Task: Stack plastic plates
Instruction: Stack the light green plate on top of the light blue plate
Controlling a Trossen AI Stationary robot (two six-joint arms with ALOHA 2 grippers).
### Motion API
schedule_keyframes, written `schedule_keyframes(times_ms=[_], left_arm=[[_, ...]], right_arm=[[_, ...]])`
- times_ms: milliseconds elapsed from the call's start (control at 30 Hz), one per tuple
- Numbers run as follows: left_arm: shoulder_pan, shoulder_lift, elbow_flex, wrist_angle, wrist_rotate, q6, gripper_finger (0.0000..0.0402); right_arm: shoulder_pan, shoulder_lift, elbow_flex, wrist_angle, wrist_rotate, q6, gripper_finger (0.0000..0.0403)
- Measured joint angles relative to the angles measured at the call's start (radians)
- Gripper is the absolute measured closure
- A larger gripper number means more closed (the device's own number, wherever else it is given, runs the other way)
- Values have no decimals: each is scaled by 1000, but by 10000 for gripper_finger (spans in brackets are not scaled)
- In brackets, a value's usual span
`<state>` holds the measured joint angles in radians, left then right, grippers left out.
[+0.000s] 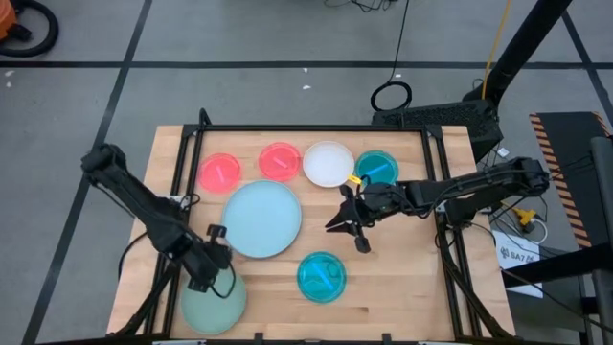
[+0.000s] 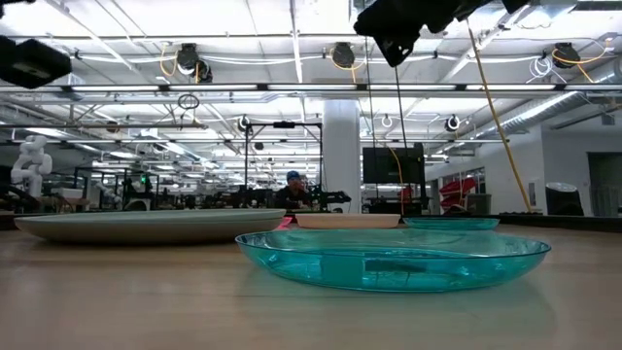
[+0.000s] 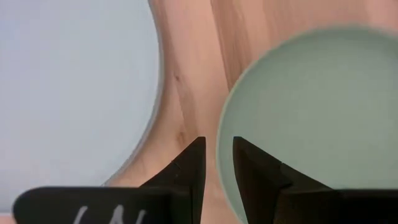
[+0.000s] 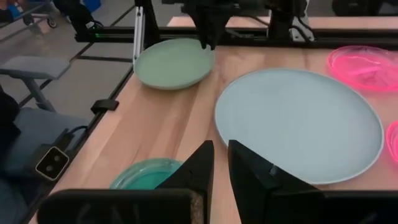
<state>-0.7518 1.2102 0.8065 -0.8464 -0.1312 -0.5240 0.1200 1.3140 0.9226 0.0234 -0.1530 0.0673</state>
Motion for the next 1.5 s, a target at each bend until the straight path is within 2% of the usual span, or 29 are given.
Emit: schedule_keyframes(times_ms=[200, 500, 700, 867, 1133, 1500], left_arm=[[34, -111, -53, 25, -1, 2, 314], [60, -111, -117, -45, 41, -60, 314], [60, -111, -117, -45, 29, -58, 314], [60, -111, -117, -44, 28, 6, 314], [59, -111, -117, -146, 29, -136, 314], [18, -111, -117, -147, 30, -166, 314]], right_arm=[[0, 0, 0, 12, 27, -8, 360], [0, 0, 0, 11, 52, -1, 360], [0, 0, 0, 10, 52, -1, 360], [0, 0, 0, 10, 52, -3, 360], [0, 0, 0, 10, 52, -2, 360], [0, 0, 0, 10, 52, -1, 360]])
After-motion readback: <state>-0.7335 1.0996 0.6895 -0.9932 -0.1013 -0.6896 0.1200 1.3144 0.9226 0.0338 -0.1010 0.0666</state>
